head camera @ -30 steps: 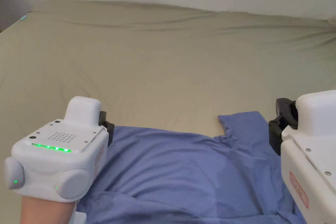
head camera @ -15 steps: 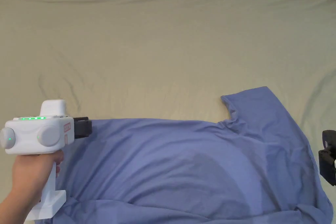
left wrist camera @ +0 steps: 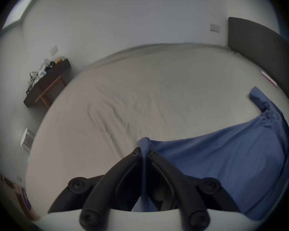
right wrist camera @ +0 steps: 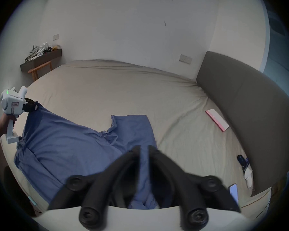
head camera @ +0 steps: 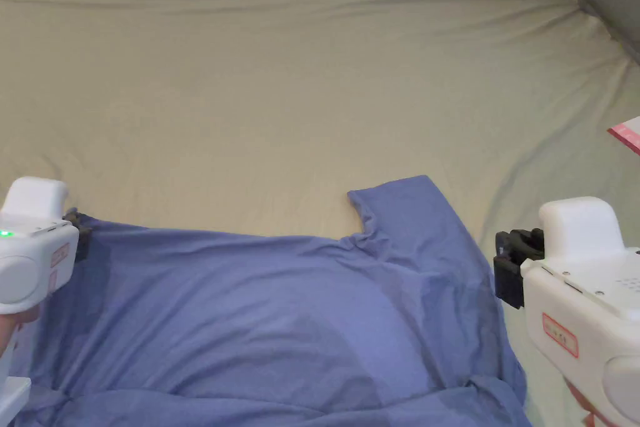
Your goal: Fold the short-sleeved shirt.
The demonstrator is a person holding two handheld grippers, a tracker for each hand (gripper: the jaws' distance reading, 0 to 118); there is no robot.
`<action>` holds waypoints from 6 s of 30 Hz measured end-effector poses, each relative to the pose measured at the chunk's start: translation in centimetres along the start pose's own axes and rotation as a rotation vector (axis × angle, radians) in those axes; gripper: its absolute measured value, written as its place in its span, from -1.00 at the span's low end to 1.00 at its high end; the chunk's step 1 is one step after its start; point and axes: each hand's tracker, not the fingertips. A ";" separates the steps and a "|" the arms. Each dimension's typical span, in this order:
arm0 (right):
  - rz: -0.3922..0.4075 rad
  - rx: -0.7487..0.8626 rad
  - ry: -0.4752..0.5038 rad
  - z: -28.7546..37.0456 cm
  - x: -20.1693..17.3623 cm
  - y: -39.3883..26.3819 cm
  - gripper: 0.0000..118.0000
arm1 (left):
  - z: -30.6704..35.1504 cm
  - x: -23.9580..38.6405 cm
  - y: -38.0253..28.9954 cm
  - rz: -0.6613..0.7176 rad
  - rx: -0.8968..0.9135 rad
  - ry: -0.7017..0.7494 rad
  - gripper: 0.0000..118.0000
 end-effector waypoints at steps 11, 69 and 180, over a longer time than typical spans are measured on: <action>-0.048 -0.321 0.025 -15.0 4.7 -0.9 0.57 | 9.2 -0.2 0.1 -0.067 0.103 -0.017 -1.00; 0.251 -0.644 0.258 0.5 3.3 -16.7 -0.95 | 13.3 -3.2 -19.6 -0.205 -0.321 -0.108 -1.00; 0.014 0.178 0.111 14.7 -6.4 -3.4 -0.96 | 9.7 -12.3 -19.5 0.649 -0.225 -0.487 -0.82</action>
